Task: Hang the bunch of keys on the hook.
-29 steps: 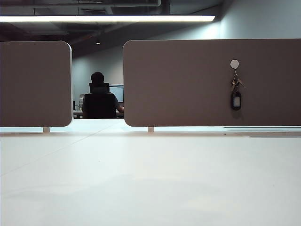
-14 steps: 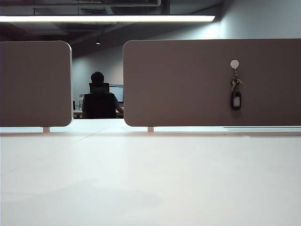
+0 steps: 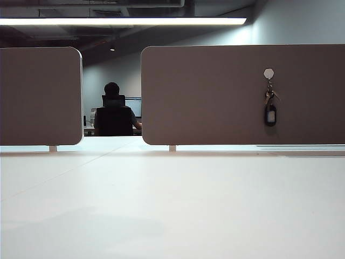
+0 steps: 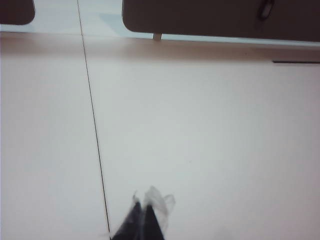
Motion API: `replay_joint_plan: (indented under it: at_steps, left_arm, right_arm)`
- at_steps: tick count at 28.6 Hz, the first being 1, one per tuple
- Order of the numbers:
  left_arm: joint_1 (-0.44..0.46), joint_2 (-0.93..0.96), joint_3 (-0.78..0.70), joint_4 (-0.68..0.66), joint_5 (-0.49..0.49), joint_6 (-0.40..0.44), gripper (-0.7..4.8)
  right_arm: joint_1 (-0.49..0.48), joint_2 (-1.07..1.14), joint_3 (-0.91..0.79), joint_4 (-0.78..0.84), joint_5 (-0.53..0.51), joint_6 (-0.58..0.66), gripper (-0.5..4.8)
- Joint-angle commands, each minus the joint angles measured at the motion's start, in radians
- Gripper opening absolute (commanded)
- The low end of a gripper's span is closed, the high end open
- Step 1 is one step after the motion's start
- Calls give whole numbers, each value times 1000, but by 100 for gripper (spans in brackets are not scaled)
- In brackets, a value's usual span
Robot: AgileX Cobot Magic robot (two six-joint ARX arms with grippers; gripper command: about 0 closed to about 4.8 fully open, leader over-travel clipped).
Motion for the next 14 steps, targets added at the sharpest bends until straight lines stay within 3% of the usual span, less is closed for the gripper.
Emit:
replay_joint_plan:
  at_steps: [1, 14]
  left_arm:
    - [0, 0, -20, 10, 6, -37, -5]
    - [0, -1, -124, 69, 96, -45, -5]
  right_arm:
    - [1, -14, -20, 14, 30, 5, -9]
    - [1, -43, -64, -16, 61, 5, -9]
